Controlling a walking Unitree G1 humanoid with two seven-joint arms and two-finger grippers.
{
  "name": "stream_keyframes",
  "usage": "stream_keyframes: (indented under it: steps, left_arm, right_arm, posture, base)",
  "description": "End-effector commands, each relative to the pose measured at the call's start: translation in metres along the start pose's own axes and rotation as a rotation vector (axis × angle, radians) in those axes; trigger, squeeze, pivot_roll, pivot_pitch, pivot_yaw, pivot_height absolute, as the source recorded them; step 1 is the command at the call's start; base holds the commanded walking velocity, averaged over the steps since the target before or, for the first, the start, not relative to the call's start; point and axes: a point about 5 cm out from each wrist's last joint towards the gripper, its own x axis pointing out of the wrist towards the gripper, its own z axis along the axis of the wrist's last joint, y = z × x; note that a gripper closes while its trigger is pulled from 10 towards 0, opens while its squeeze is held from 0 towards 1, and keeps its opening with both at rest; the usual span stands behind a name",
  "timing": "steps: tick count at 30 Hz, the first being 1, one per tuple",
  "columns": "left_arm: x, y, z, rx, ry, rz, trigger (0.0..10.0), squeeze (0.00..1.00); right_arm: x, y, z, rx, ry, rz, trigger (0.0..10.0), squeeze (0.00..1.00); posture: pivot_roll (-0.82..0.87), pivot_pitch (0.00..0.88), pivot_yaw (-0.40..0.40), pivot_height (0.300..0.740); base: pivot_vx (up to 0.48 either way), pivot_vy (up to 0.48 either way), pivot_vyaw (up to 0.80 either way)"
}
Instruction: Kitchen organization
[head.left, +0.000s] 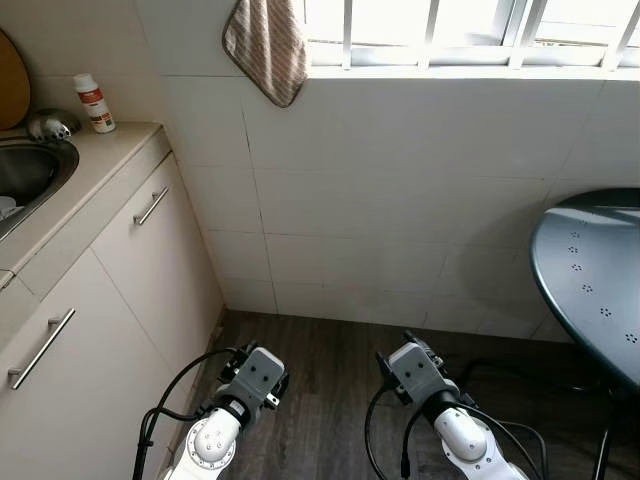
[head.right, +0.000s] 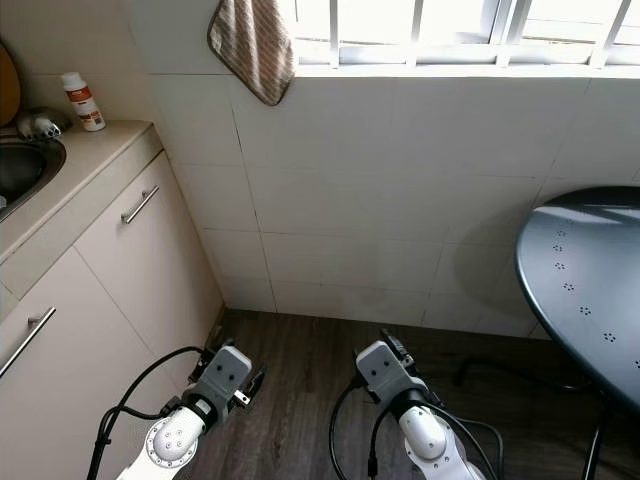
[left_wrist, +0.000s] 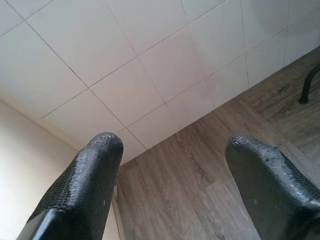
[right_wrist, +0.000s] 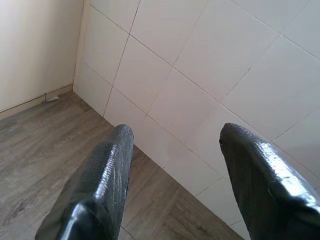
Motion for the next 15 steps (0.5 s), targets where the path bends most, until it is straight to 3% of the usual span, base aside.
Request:
stream_keyframes:
  steps: [1,15]
  left_arm:
    - [0.0003,0.0037,-0.0008,-0.01,-0.003,0.011,10.0,0.0]
    - [0.0004,0.0039,-0.0008,-0.01,-0.003,0.012,10.0,0.0]
  right_arm:
    - [0.0019,-0.0004,0.0011,0.024,-0.006,-0.002,10.0,0.0]
    - [0.0022,-0.0003,0.0008,0.021,-0.001,-0.001,10.0,0.0]
  posture:
    - [0.02,0.0,0.015,0.74]
    - [0.02,0.0,0.015,0.74]
  base:
    - [0.0,0.0,0.0]
    - [0.0,0.0,0.0]
